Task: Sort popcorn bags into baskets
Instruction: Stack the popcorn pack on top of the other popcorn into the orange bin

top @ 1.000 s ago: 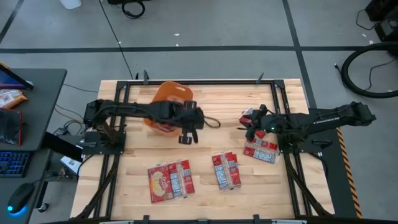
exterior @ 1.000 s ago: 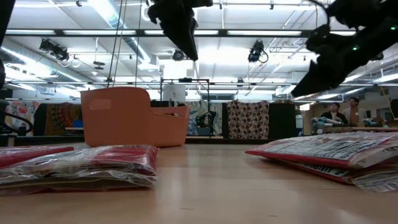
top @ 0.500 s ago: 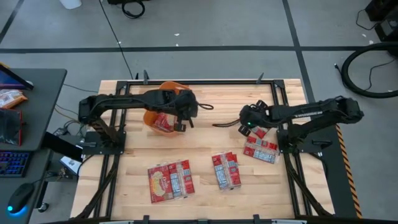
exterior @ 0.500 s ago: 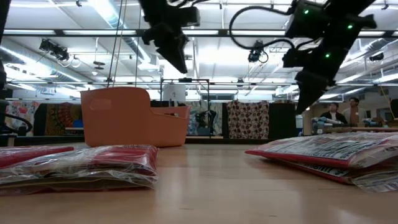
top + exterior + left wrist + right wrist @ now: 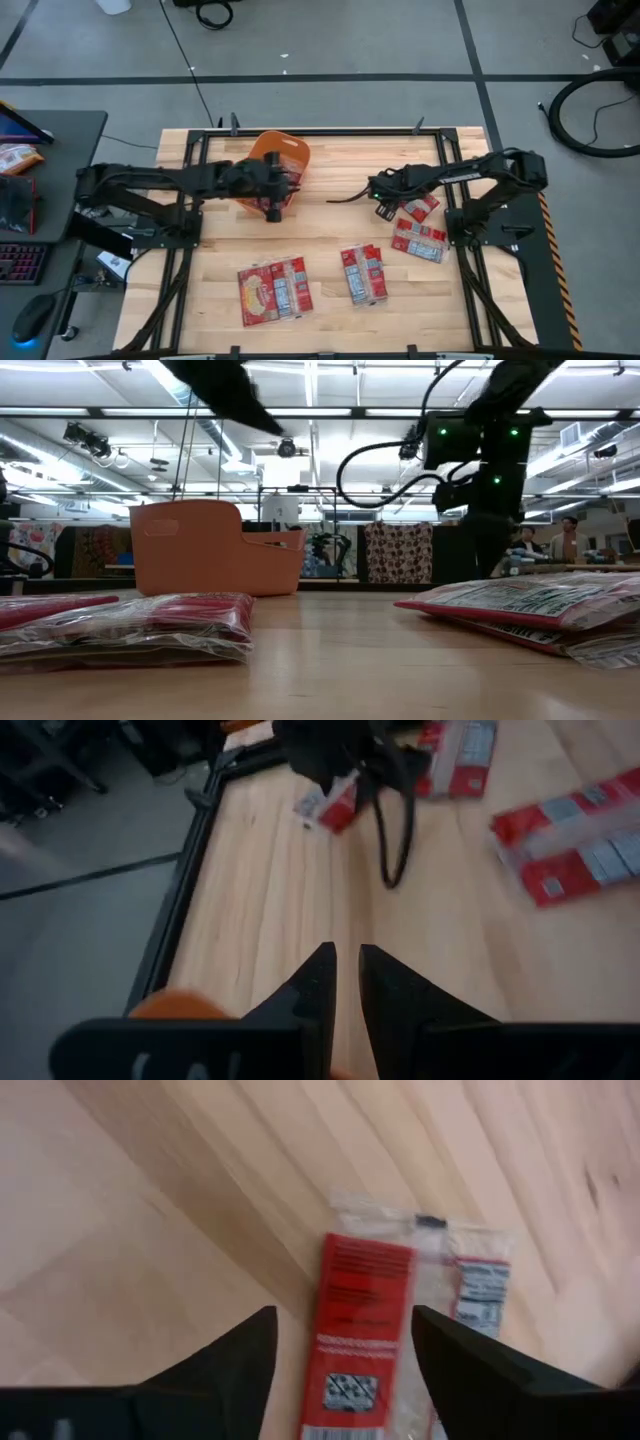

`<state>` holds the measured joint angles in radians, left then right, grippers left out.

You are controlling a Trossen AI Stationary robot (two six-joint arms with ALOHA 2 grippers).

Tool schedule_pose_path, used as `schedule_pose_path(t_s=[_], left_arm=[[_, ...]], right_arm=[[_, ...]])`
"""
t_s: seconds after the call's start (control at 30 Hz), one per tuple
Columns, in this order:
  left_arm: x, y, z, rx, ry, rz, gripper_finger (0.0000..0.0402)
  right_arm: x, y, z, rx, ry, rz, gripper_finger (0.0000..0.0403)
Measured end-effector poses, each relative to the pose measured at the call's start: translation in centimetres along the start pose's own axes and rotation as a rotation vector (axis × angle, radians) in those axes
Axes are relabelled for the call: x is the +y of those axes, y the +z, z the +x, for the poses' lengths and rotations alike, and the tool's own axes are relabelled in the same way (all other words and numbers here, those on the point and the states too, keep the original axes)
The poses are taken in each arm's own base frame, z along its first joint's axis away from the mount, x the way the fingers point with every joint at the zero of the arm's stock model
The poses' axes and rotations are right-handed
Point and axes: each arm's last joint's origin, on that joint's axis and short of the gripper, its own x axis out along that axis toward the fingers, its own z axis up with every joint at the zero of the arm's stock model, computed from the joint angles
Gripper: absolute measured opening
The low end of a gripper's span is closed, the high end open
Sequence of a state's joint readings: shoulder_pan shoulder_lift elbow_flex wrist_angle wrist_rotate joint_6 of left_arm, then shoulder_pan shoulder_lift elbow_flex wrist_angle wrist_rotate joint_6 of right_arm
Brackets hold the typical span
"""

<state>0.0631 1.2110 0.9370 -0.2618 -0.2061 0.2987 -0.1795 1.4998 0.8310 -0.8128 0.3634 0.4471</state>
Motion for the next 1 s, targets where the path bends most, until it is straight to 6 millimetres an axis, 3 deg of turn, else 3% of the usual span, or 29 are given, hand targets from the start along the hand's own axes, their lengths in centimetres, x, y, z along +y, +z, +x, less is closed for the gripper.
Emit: schedule_pose_path(t_s=[0.23, 0.67, 0.83, 1.0], left_arm=[[-1.3, -2.3, -2.3, -0.087, -0.013, -0.062, 0.0052], [-2.1, -6.1, -4.3, -0.259, 0.036, -0.149, 0.0052], [-2.6, -7.2, -4.2, -0.237, 0.008, -0.270, 0.0052], [-3.9, -9.2, -3.4, -0.197, -0.039, -0.305, 0.0052]], right_arm=[[0.7, 1.2, 0.9, 0.092, -0.023, 0.021, 0.0264], [1.7, 1.1, 3.8, 0.133, -0.191, 0.011, 0.0222], [2.0, 1.1, 4.3, 0.149, -0.188, -0.030, 0.0184], [2.2, 1.1, 4.3, 0.158, -0.128, -0.039, 0.0109]])
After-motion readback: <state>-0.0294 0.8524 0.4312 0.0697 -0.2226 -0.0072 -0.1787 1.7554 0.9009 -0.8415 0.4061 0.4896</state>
